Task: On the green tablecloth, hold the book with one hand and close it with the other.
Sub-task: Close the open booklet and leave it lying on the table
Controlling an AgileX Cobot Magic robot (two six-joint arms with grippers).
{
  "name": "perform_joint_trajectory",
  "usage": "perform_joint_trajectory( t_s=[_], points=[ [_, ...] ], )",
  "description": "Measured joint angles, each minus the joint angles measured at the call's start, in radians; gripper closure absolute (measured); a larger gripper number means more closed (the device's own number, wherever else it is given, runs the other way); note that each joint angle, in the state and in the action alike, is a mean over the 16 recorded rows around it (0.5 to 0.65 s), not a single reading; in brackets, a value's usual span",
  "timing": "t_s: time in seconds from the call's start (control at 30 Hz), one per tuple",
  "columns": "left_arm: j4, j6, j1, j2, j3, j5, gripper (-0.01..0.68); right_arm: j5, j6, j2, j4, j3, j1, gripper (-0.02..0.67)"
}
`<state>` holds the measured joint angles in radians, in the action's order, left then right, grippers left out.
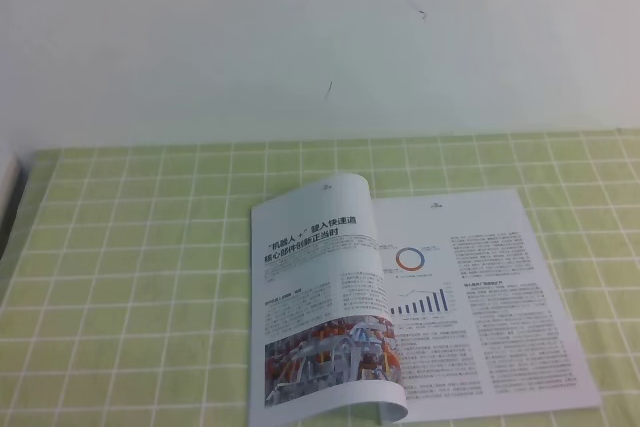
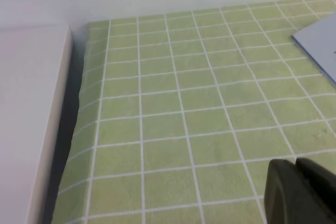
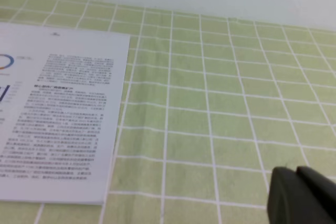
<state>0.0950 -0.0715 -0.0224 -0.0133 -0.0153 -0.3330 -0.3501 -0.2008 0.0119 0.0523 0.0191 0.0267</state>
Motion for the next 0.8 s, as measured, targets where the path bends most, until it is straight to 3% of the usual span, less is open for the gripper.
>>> perform_joint_trajectory(
  t_s=[0.8],
  points=[
    [0.0,0.0,0.0,0.0,0.0,0.0,0.676,0.0,0.0,0.0,0.0,0.0,0.0,0.652]
  ],
)
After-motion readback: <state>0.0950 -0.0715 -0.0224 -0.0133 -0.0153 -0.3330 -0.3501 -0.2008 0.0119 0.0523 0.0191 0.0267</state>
